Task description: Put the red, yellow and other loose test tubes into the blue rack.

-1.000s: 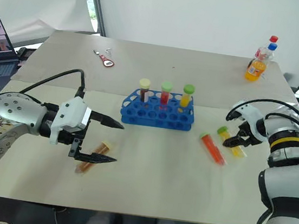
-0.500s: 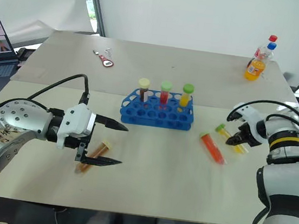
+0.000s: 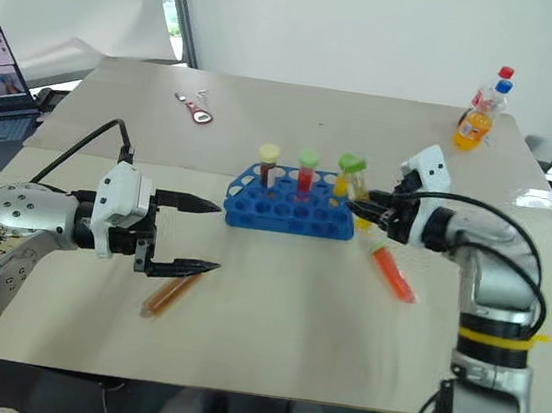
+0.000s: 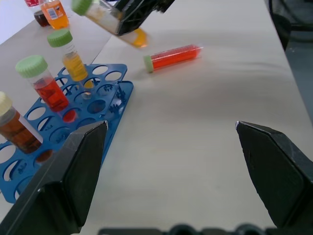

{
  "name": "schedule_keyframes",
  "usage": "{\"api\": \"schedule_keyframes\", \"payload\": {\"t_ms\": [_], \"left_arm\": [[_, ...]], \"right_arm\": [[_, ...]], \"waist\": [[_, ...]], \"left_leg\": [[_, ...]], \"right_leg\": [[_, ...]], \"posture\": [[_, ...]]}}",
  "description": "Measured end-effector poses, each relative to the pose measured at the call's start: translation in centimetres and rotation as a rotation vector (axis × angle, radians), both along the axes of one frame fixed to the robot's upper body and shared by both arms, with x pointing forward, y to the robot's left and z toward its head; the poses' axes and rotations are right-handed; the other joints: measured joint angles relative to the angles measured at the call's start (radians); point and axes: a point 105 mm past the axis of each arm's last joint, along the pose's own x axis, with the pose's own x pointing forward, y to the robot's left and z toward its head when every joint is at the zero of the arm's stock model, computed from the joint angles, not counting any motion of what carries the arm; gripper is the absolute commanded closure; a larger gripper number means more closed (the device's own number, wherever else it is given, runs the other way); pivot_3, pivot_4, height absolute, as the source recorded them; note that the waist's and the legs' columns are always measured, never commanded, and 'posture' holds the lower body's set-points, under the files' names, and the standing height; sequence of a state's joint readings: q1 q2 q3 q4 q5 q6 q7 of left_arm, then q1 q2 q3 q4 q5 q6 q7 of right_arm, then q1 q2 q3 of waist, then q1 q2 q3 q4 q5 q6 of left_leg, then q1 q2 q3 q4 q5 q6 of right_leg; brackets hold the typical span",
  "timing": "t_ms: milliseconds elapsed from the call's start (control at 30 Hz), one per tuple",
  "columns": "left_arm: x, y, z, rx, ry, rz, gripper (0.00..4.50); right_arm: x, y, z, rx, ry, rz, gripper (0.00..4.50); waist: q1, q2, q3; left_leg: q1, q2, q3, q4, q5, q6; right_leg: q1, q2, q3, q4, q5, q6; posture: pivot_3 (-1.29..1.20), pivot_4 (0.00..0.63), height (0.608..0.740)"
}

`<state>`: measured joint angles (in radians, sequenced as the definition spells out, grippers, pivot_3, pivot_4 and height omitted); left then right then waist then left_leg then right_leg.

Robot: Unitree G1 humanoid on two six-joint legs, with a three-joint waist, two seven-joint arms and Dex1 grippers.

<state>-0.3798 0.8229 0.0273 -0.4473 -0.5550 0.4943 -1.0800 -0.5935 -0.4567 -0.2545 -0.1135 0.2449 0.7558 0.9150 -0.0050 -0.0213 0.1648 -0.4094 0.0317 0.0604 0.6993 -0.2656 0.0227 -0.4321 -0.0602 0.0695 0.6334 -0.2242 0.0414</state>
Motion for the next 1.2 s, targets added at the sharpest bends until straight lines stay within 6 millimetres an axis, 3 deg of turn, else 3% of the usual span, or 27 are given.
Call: {"api": "schedule_keyframes", "payload": {"t_ms": [233, 367, 500, 1033, 1200], "left_arm": [[0.2, -0.3, 0.3, -0.005, 0.002, -0.016, 0.0], [0.2, -0.8, 0.8, -0.015, 0.008, -0.038, 0.0], [0.1, -1.1, 0.6, -0.018, 0.016, -0.047, 0.0], [0.4, -1.6, 0.6, -0.034, 0.028, -0.037, 0.0], [1.0, -2.1, 0.6, -0.102, 0.055, 0.018, 0.0]], "right_arm": [[1.4, 0.3, -0.4, 0.09, -0.13, -0.152, 3.51], [2.4, 0.2, -2.4, 0.077, -0.124, -0.198, 3.51], [2.9, 0.0, -3.0, 0.077, -0.141, -0.222, 3.51], [3.4, 2.2, -4.4, 0.052, -0.202, -0.233, 3.51], [3.3, 2.0, -5.3, 0.189, -0.206, -0.369, 3.51]], "waist": [[-0.002, 0.0, 0.0], [-0.01, 0.0, 0.0], [-0.012, 0.0, 0.0], [-0.013, 0.0, 0.0], [-0.013, -0.001, -0.001]], "left_leg": [[0.001, 0.0, 0.001, -0.001, 0.0, 0.0], [0.0, 0.0, 0.001, -0.001, 0.0, 0.0], [0.001, 0.0, 0.001, -0.002, 0.0, 0.0], [0.001, 0.0, 0.001, -0.002, 0.0, 0.0], [0.002, 0.001, -0.001, -0.002, 0.0, -0.001]], "right_leg": [[0.0, 0.0, 0.0, 0.0, 0.0, 0.0], [0.0, 0.0, 0.0, -0.001, 0.0, 0.0], [0.0, 0.001, 0.0, -0.001, 0.0, 0.0], [0.0, 0.001, 0.0, -0.001, 0.0, 0.0], [0.0, 0.0, 0.001, 0.0, 0.0, 0.0]], "posture": [[0.0, 0.15, 0.733], [0.0, 0.15, 0.733], [0.0, 0.15, 0.733], [0.0, 0.15, 0.733], [0.0, 0.15, 0.733]]}}
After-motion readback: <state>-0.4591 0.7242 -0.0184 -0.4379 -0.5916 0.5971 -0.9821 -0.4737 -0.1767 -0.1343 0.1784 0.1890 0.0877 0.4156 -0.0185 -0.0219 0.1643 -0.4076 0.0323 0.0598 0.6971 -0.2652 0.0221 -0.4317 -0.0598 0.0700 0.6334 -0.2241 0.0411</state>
